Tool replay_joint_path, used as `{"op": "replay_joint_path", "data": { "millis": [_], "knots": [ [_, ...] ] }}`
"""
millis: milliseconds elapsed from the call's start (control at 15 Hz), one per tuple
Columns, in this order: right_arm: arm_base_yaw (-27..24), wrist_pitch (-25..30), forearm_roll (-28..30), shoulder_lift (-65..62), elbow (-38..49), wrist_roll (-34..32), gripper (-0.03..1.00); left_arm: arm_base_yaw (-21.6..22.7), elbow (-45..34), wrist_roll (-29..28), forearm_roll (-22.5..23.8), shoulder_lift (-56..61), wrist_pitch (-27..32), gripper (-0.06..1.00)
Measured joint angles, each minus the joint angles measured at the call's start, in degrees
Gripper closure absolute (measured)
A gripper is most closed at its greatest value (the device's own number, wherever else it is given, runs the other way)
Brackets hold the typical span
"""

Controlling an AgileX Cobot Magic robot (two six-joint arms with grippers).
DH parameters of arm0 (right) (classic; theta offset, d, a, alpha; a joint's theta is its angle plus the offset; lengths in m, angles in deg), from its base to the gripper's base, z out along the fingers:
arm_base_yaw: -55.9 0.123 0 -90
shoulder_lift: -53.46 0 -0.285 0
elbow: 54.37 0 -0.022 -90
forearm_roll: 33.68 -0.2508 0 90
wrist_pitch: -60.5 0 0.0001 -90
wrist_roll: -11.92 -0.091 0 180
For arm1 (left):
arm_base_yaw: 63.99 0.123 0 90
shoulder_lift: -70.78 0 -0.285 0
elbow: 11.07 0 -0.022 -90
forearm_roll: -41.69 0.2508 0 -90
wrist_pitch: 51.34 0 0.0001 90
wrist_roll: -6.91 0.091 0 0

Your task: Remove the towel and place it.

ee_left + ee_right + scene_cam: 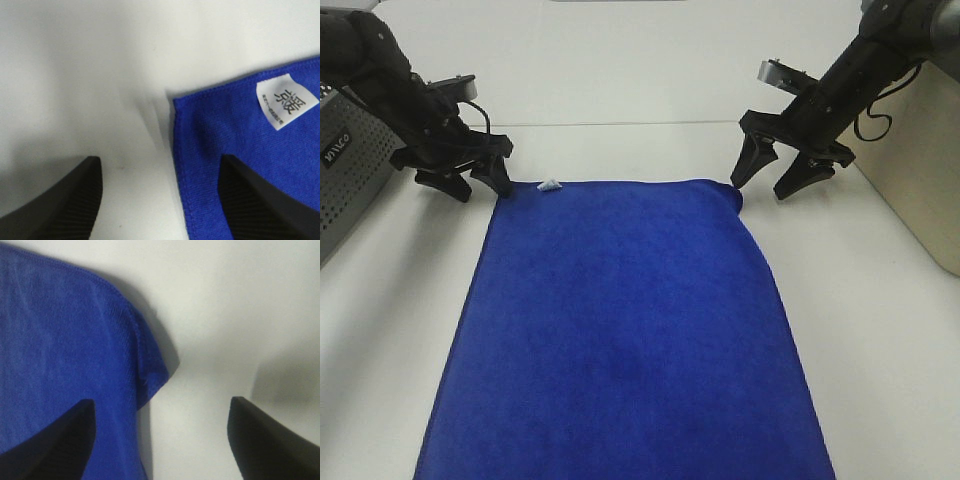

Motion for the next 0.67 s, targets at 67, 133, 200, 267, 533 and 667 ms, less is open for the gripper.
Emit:
{"op": "replay_joint_path", "data": {
  "millis": [67, 133, 200, 267, 533, 667],
  "knots": [
    [0.0, -1.66, -0.52, 0.34, 0.0, 0.34, 0.24, 0.0, 0.06, 0.0, -0.17, -0.06, -0.06, 0.31],
    [0.0, -1.95, -0.8, 0.74, 0.0, 0.52, 0.24, 0.0, 0.06, 0.0, -0.34, -0.11, -0.11, 0.31],
    [0.0, -2.18, -0.8, 0.86, 0.0, 0.52, 0.24, 0.0, 0.06, 0.0, -0.46, -0.17, -0.17, 0.31],
    [0.0, -2.46, -0.92, 0.86, 0.0, 0.52, 0.24, 0.0, 0.11, 0.0, -0.52, -0.17, -0.23, 0.31],
    [0.0, -3.32, -1.09, 1.03, -0.06, 0.97, 0.24, 0.0, 0.11, 0.0, -0.52, -0.17, -0.23, 0.31],
    [0.0, -3.32, -1.49, 2.29, -0.06, 1.03, 0.24, 0.0, 0.11, 0.0, -0.52, -0.17, -0.23, 0.31]
  ]
}}
